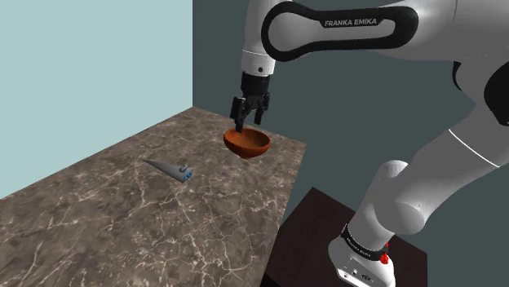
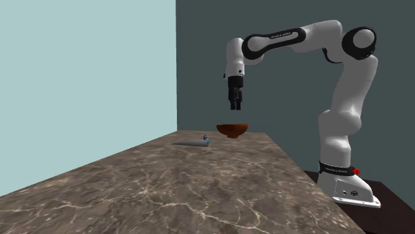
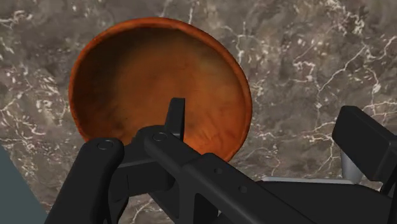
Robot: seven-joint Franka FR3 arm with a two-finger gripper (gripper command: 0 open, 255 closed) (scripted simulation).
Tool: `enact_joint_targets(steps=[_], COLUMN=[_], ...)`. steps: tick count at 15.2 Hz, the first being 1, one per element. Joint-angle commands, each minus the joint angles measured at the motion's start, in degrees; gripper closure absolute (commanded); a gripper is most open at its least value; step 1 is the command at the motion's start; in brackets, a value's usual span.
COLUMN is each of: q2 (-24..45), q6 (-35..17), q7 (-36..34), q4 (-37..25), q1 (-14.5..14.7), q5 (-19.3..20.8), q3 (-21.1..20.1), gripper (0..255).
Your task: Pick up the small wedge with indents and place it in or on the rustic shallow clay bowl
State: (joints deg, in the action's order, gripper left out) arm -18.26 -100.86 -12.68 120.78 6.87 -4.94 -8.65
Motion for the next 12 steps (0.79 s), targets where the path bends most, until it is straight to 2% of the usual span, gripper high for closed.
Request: enact_joint_targets(steps=[1,12], q2=[4.03,26.95], q6=[-1.42,-4.23], q7=[-0.91,-6.37], q4=[-2.66,-21.72], q1=[0.63,5.24], q5=[0.54,7.41], q3=[-1.39,-7.07], gripper=[0,0])
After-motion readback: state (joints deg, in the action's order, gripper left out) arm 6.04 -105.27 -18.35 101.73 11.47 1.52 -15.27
